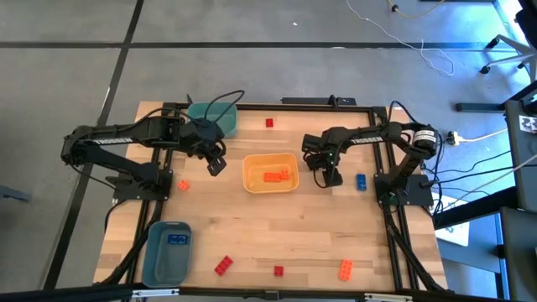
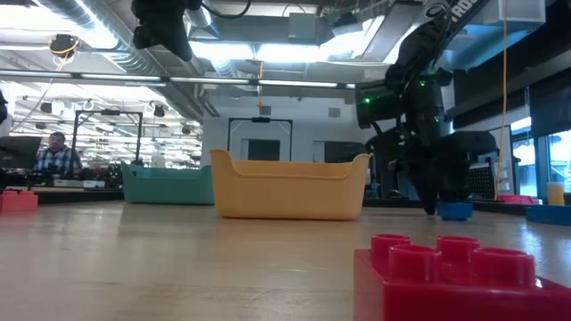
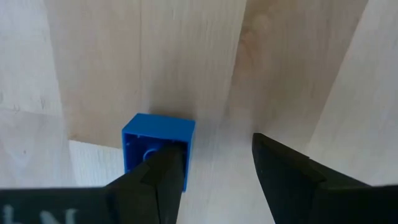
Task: Sort & place blocks by color
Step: Put the top blue 4 stud game piece into the blue bin
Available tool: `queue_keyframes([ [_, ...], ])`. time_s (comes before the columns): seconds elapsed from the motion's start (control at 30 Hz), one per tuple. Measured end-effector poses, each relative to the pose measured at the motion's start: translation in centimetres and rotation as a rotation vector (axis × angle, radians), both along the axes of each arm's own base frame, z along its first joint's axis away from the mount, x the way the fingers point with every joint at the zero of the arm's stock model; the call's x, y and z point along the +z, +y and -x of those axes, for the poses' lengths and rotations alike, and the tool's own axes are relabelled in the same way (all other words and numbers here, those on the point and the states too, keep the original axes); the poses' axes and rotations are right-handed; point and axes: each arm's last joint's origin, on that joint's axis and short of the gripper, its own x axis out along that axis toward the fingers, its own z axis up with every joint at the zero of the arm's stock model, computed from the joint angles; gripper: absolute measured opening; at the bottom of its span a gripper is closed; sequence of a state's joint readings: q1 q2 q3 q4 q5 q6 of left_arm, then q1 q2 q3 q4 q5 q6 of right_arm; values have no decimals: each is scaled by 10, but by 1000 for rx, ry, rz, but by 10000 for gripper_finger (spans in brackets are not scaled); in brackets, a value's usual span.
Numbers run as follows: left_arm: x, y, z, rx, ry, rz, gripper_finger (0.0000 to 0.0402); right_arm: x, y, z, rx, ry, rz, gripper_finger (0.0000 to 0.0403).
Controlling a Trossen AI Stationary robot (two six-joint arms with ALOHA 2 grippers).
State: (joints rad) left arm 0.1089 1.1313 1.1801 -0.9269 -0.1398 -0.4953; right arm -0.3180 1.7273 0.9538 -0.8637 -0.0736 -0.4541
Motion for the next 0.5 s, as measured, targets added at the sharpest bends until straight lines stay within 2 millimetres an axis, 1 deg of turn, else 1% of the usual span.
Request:
queue_keyframes([
  [0.23, 0, 0, 0, 0, 0, 0, 0, -2, 1, 2, -3, 6, -6, 184],
  [0.3, 0, 0, 0, 0, 0, 0, 0, -2, 1, 2, -3, 6, -7, 174],
  [0.4, 0, 0, 0, 0, 0, 0, 0, -2, 1, 2, -3, 5, -9, 138],
  [0.5, 0, 0, 0, 1, 0, 0, 0, -2, 1, 2, -4, -2, -23, 83],
])
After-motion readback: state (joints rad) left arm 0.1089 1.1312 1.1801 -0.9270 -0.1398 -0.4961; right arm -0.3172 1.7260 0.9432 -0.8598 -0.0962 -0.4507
